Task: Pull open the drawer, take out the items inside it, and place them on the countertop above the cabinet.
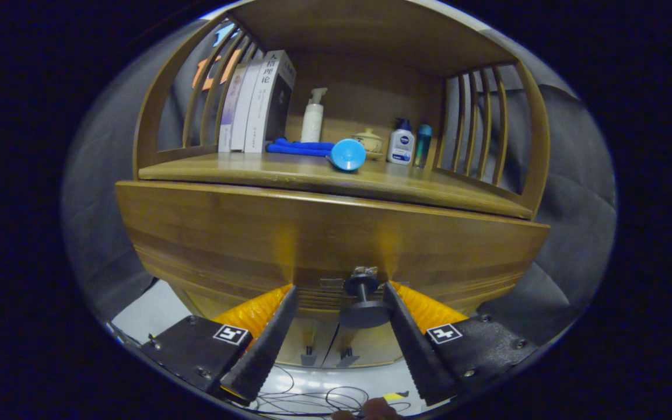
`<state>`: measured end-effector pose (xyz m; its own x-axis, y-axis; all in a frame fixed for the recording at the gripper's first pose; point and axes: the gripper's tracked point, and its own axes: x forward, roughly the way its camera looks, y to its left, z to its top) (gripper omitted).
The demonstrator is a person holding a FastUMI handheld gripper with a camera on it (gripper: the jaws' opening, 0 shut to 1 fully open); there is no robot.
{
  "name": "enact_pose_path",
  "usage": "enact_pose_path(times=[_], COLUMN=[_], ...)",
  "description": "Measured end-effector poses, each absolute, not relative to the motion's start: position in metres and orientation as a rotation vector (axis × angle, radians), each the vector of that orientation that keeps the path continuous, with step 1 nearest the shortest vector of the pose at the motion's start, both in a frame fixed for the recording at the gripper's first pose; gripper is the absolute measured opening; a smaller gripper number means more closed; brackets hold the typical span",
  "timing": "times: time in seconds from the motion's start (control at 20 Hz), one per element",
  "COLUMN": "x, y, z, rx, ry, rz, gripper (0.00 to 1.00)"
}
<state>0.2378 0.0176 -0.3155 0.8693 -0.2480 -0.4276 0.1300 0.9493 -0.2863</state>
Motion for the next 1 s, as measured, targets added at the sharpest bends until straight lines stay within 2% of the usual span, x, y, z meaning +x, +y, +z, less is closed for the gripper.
enact_pose_path(times=[0.45,0.65,1.0], x=[0.238,0.234,0.175], y=[0.016,0.017,0.022], z=[-0.316,-0.320,-0.243], rx=[-0.285,-0.297,-0.271], ry=[0.518,0.575,0.466], rz=[-0.223,-0.170,-0.082], gripper=[0.96,0.98,1.00])
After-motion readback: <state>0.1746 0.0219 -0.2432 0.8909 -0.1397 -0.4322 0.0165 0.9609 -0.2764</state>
